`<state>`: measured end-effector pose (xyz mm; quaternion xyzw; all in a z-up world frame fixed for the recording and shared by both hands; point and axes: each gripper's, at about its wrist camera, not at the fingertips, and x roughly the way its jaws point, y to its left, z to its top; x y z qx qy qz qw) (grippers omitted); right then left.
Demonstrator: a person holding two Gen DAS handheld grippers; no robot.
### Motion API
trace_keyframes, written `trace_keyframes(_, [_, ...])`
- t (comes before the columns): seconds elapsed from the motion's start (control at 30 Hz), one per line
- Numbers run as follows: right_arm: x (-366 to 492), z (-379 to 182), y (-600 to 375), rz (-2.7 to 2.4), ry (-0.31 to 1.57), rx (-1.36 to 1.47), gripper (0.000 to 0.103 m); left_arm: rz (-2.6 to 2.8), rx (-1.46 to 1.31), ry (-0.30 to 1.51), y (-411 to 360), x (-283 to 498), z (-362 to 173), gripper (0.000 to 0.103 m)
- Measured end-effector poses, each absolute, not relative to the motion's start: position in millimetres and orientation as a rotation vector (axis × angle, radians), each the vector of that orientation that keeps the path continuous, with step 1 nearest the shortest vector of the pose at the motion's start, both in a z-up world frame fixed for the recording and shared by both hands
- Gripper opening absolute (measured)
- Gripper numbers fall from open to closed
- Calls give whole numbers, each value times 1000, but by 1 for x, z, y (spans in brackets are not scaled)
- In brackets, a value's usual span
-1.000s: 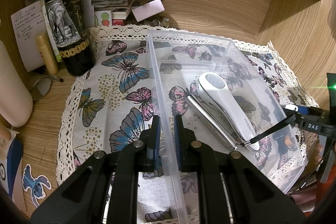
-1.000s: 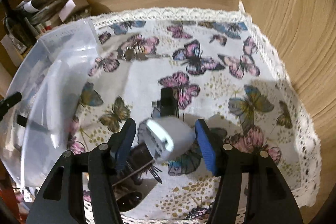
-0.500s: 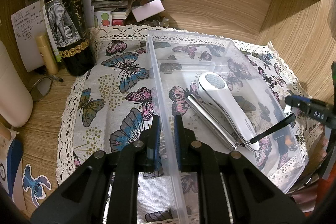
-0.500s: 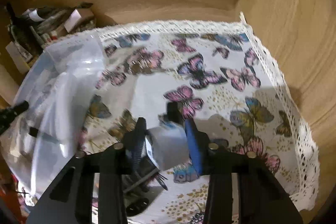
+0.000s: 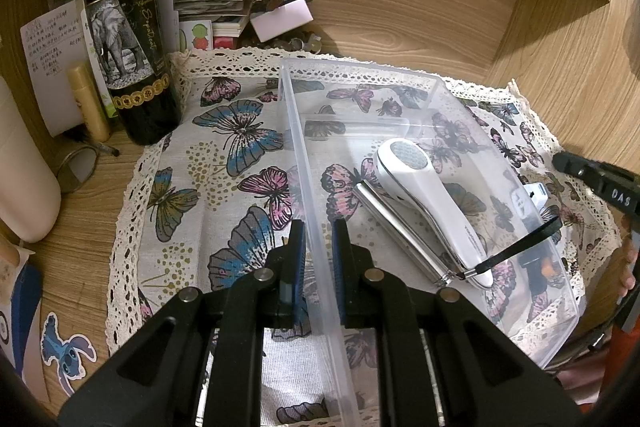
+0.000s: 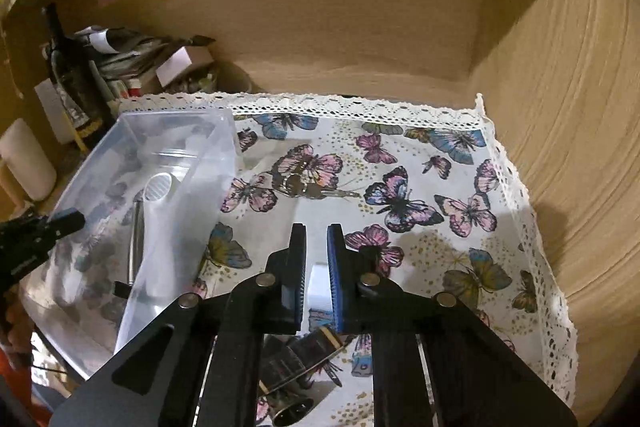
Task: Organize rigid objects
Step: 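Carry the white plug adapter into the box and release it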
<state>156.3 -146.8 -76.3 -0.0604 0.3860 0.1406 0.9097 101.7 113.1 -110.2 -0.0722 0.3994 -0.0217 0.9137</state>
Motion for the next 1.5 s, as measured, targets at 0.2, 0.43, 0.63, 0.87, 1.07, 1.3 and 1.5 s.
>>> trace_keyframes(0.2, [166,-104,-155,234,863,-122,59,-46,-147,823,113,102,-110,13])
trace_keyframes(0.43, [172,-134,-156,255,934,-130,44,-45,-150,822,114,101,-110,13])
trace_keyframes(0.63, [168,-109,-147,298,861,-114,44,-47,-152,822,115,101,-109,13])
trace_keyframes(0.87, [160,-60,-115,403,721,-113,44,-47,-153,822,115,101,-109,13])
trace_keyframes(1.07, [147,-37,-76,523,643,-160,44,-48,-152,822,115,101,-109,13])
trace_keyframes(1.3, [139,-56,-29,652,725,-230,44,-51,-151,820,116,100,-110,13])
trace_keyframes(1.5, [142,-81,-8,702,819,-260,44,-57,-152,818,117,99,-111,13])
